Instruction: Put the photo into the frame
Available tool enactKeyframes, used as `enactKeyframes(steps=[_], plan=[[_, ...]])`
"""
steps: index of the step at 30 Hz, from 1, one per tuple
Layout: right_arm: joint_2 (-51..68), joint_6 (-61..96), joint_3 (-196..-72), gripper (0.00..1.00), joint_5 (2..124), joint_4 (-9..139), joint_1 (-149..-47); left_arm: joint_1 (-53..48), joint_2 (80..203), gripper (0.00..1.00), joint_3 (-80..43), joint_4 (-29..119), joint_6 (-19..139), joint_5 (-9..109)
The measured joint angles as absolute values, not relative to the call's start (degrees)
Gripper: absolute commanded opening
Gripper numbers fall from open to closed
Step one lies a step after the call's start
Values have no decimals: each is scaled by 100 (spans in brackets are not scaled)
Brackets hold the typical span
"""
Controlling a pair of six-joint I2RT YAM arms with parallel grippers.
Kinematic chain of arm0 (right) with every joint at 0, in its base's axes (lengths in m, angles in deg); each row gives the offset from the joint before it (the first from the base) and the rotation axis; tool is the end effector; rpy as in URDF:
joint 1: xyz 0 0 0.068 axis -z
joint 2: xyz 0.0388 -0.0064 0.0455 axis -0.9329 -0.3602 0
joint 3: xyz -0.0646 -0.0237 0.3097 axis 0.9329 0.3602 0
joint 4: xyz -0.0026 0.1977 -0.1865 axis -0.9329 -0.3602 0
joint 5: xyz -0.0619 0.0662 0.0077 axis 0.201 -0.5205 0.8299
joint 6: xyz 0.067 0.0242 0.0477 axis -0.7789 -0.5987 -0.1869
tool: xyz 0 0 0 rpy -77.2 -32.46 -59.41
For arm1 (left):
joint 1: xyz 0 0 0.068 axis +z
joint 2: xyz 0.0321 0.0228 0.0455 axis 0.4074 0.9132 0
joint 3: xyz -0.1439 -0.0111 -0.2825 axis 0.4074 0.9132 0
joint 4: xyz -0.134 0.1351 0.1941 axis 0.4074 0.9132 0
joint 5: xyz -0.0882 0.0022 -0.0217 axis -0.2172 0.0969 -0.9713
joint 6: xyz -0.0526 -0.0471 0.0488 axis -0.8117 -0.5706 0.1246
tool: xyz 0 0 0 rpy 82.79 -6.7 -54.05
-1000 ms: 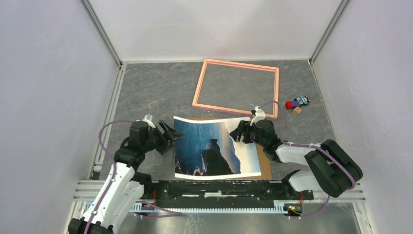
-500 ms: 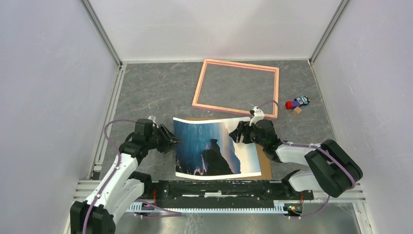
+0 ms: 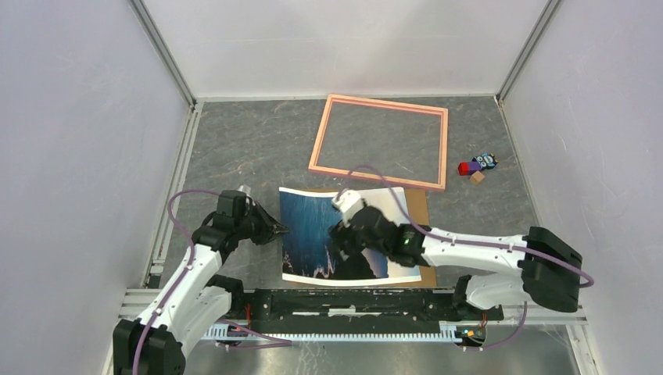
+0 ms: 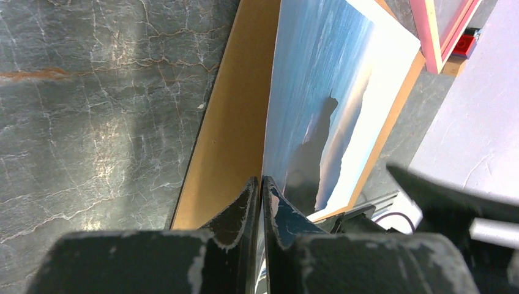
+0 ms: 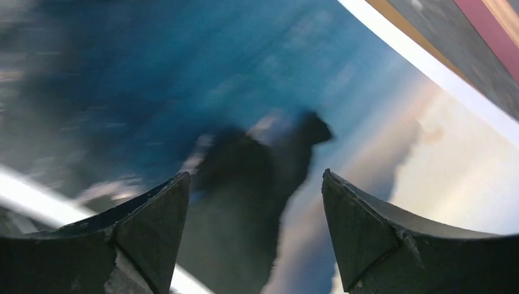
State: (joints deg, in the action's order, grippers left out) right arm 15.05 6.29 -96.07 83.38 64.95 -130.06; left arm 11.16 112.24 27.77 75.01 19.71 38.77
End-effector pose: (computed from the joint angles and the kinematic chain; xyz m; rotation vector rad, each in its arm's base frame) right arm 0.1575 0.2510 0.2160 -0.7093 2.1464 0.5086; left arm 0.1531 -0.0611 0.1939 -0.6968 2.4767 -0.8917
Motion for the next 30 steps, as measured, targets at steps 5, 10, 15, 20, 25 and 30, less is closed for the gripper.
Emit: enactKeyframes(steps=[5, 10, 15, 20, 25, 30], plan=[[1227, 808, -10818, 87, 9188, 5905, -14877, 1116, 11071, 12, 2777, 7525, 1971, 3870], [8, 939, -12186, 88, 10128, 5474, -16039, 1116, 10855, 12, 2707, 7612, 1971, 3877], [-1092, 928, -13249, 88, 11051, 4794, -16566, 1116, 10804, 11, 2604, 7674, 1971, 3877], [-1955, 515, -14197, 84, 12202, 3828, -16776, 1116, 10800, 11, 2595, 7713, 1971, 3877], [-2316, 220, -14368, 78, 12908, 3337, -16776, 1116, 10782, 11, 2595, 7730, 1971, 3875], [-2493, 47, -14385, 56, 13282, 3092, -16761, 1116, 10758, 11, 2543, 7783, 1971, 3872]])
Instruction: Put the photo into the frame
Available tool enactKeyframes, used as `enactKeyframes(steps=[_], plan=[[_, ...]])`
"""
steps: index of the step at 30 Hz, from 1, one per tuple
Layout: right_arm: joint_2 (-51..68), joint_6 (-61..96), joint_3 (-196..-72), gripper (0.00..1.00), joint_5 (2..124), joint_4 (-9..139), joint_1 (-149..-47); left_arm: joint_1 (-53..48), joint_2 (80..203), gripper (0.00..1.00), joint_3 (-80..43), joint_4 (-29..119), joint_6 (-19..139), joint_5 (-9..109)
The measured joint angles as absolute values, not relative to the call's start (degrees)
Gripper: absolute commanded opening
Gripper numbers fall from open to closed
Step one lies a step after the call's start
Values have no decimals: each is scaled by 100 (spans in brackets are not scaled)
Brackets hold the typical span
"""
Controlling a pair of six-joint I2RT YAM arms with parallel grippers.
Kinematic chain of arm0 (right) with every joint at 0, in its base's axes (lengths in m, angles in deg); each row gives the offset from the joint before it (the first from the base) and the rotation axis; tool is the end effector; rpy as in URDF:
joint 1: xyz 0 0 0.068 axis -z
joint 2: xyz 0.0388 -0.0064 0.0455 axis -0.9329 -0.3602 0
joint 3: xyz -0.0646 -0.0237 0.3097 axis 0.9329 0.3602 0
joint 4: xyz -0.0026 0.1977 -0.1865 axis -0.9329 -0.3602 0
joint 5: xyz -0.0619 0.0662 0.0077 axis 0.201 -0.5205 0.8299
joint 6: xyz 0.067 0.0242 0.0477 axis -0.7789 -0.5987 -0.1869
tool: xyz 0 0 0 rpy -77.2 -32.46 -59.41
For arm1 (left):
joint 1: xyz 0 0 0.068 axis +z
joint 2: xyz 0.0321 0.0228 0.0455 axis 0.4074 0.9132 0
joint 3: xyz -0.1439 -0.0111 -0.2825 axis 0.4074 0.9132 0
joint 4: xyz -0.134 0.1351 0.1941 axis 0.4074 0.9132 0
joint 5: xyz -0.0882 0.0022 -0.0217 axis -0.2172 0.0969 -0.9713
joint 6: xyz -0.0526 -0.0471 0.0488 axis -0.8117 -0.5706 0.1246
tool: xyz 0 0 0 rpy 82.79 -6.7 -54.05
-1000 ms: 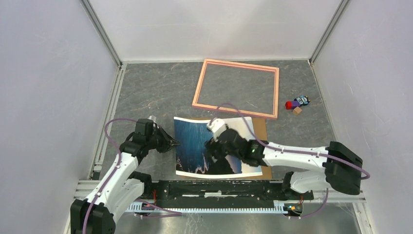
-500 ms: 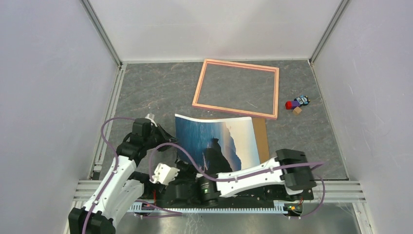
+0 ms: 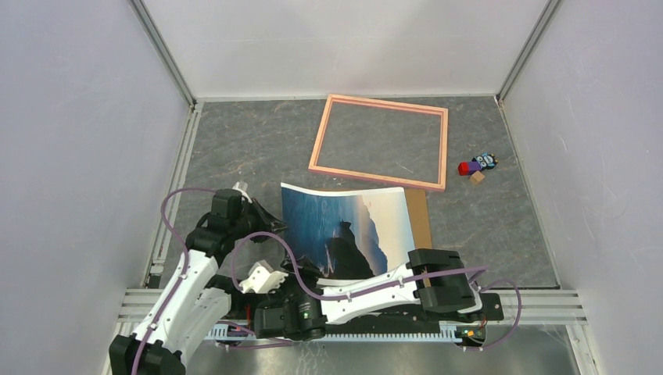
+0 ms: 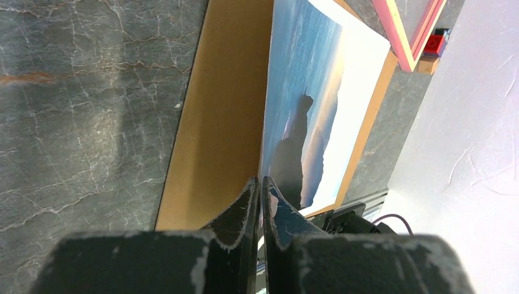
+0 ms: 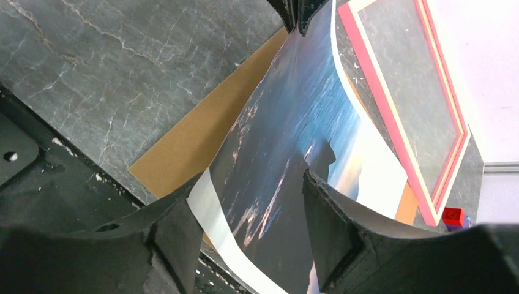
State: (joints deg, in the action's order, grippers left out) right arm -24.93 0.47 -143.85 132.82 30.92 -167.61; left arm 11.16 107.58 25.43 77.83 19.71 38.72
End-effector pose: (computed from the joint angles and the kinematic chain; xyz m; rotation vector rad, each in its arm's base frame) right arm -0.0020 0.4550 0.2247 -0.9842 1.7470 -0.1745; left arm 0.1457 -0.0595 0.2151 -0.6586 2.4098 -0.9225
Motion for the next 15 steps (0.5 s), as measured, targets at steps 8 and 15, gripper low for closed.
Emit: enactKeyframes(steps=[8, 15], plan=[[-2556, -392, -14564, 0, 13693, 2755, -16719, 1116, 10745, 40, 2357, 7831, 1978, 3857], [-2071, -803, -14331, 0, 13824, 2375, -16610, 1116, 10881, 100, 1448, 8174, 2356, 3936]])
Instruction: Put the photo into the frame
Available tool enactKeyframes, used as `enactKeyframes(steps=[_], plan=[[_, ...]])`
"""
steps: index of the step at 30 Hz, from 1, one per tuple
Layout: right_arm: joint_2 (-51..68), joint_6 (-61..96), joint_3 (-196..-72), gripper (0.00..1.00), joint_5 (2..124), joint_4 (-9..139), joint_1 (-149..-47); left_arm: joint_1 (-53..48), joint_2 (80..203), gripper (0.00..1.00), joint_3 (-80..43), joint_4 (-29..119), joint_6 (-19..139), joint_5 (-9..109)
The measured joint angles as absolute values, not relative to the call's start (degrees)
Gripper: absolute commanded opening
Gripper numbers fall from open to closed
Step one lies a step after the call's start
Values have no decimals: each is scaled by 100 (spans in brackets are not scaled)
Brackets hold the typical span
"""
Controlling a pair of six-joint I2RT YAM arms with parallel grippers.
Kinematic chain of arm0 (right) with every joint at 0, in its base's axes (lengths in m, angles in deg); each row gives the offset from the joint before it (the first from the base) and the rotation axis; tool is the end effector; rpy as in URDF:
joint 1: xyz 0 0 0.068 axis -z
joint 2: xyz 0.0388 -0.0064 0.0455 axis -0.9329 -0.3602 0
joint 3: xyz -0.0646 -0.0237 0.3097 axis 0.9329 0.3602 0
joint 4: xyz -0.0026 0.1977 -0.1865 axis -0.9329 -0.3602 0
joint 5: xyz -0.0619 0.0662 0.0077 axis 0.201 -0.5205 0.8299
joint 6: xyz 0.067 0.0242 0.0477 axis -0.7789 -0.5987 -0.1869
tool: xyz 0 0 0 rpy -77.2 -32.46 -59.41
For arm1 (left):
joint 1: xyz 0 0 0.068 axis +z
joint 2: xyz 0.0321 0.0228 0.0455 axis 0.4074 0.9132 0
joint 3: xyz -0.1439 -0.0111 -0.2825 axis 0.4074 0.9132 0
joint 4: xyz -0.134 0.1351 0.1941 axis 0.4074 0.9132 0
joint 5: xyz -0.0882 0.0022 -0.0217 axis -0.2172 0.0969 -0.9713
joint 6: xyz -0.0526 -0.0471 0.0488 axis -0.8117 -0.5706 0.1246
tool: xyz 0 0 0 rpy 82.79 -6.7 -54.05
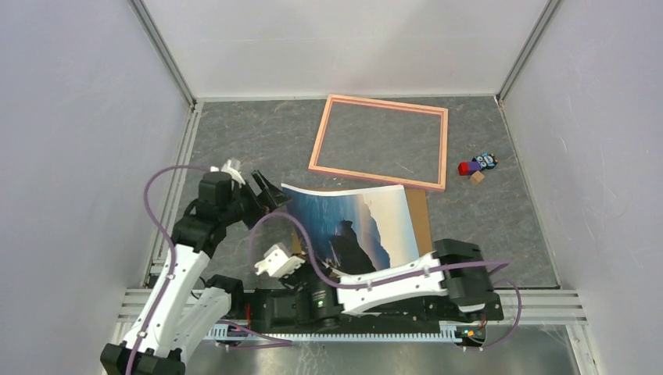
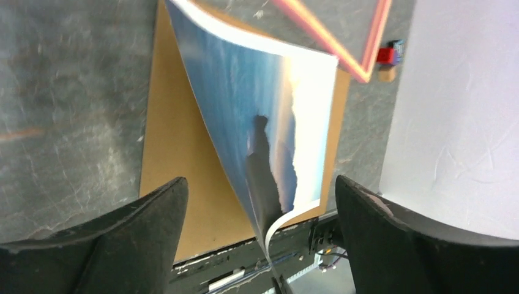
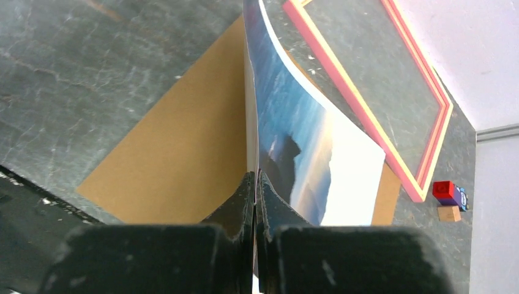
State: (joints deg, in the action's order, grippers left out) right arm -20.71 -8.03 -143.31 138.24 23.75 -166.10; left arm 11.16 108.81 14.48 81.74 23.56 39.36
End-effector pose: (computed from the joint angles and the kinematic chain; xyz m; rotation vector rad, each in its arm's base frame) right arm 0.0162 0.4300 0.2531 -0.8086 1.7555 -0.2025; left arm 0.1568 -0.0612 0.2753 -0.5314 2.3176 -0.9176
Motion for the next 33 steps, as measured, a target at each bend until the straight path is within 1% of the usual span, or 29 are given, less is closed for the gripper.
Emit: enactKeyframes(steps=[4, 7, 9, 13, 16, 20, 23, 27, 30, 33], plan=[[-993, -523, -13697, 0, 13791, 2749, -16442, 1116, 10782, 100, 451, 8495, 2511, 4318], [-139, -16, -13166, 0, 13555, 3485, -16175, 1116, 10487, 100, -325, 8578, 2559, 4657], [368, 401, -12877, 0, 13267, 4112, -15937, 1116, 10280, 100, -771, 8613, 2607, 4974], [976, 1037, -12761, 0, 12111, 5387, -15235, 1116, 9882, 100, -1424, 8581, 2750, 5673], [1131, 1251, -12943, 0, 11140, 6088, -14488, 1116, 9768, 100, -1621, 8452, 2852, 5953], [1063, 1304, -13644, 0, 9980, 6738, -13351, 1109, 9906, 100, -1544, 8340, 2922, 5988], [1050, 1026, -14051, 0, 9092, 7275, -12361, 1063, 10175, 100, -1429, 8240, 3005, 5977], [1055, 511, -14116, 0, 8259, 7905, -10890, 1002, 10610, 100, -1367, 8100, 3090, 5938], [1136, -5, -13627, 0, 7853, 8510, -9871, 954, 10907, 100, -1367, 7938, 3132, 5844], [1415, -831, -12167, 0, 7569, 9321, -8899, 915, 11161, 100, -1367, 7752, 3150, 5728]])
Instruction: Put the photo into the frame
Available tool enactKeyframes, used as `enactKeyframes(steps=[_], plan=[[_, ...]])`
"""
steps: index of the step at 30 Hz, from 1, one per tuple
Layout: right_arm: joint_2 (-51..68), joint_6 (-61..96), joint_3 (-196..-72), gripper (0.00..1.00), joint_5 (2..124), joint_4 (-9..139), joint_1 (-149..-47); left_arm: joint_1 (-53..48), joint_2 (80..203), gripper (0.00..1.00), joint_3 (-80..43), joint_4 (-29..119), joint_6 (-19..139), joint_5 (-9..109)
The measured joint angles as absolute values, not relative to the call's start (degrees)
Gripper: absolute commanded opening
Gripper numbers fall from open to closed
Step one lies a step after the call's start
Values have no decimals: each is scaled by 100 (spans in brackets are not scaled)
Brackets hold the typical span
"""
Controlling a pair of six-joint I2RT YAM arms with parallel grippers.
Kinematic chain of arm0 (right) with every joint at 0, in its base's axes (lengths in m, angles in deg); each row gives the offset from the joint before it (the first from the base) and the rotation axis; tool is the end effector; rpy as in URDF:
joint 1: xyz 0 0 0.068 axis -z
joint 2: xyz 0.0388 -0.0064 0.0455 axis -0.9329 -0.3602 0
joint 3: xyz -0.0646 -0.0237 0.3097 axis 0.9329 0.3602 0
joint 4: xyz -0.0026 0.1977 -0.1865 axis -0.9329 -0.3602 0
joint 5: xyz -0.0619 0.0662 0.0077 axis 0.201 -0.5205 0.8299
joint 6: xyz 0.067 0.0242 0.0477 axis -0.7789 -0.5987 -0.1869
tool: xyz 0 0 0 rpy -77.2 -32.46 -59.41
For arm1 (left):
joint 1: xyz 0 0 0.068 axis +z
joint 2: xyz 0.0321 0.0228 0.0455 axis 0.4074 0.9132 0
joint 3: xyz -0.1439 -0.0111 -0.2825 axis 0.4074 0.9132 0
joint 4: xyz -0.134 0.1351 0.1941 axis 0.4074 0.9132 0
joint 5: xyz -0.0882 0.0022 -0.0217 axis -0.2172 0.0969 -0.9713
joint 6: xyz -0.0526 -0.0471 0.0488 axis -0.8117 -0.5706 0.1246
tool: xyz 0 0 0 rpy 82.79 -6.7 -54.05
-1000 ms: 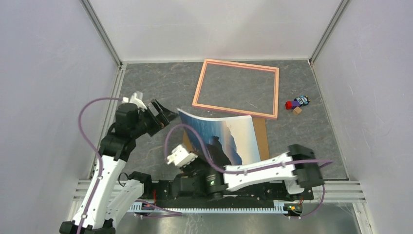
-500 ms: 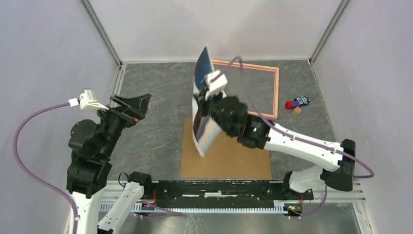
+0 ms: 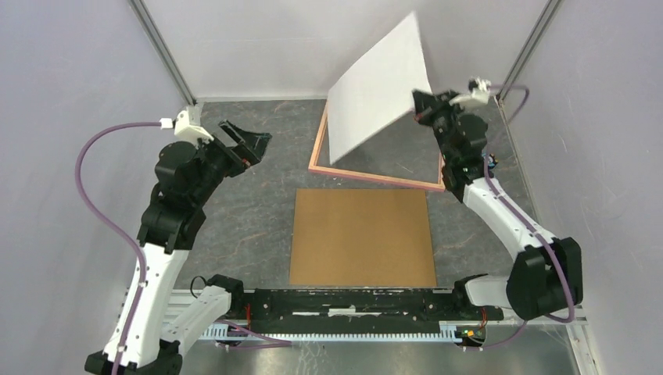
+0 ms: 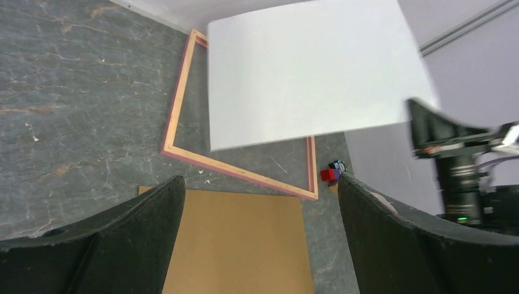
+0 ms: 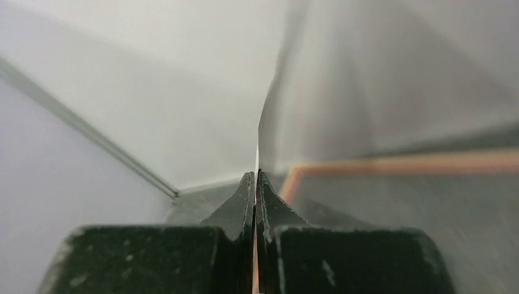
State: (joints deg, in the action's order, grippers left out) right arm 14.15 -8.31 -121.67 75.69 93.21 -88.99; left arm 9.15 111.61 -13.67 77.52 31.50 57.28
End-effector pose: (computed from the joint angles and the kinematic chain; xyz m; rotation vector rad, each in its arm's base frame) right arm 0.3312 0.1138 0.4571 0.2287 1.3241 0.7256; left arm 0.1625 -0.0448 0.4604 -0.3732 1.7471 -0.7157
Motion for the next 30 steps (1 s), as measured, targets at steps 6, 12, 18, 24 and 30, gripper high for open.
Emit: enactKeyframes(steps=[6, 12, 18, 24, 30], plan=[[1260, -2298, -9271, 0, 7442, 10385, -7638, 893, 11934, 100, -1558, 7505, 3305, 5494], [1146, -2761, -8138, 0, 7698, 11227, -7520, 657, 12481, 100, -1590, 7158, 3381, 5479], [1111, -2840, -7546, 0, 8200, 12003, -7524, 489, 12819, 100, -1376, 6736, 3401, 5440], [1022, -2755, -7507, 0, 8845, 12335, -7670, 489, 12927, 100, -948, 6651, 3543, 5424], [720, -2512, -7627, 0, 9647, 12606, -8313, 489, 12889, 100, -852, 6640, 3727, 5459]])
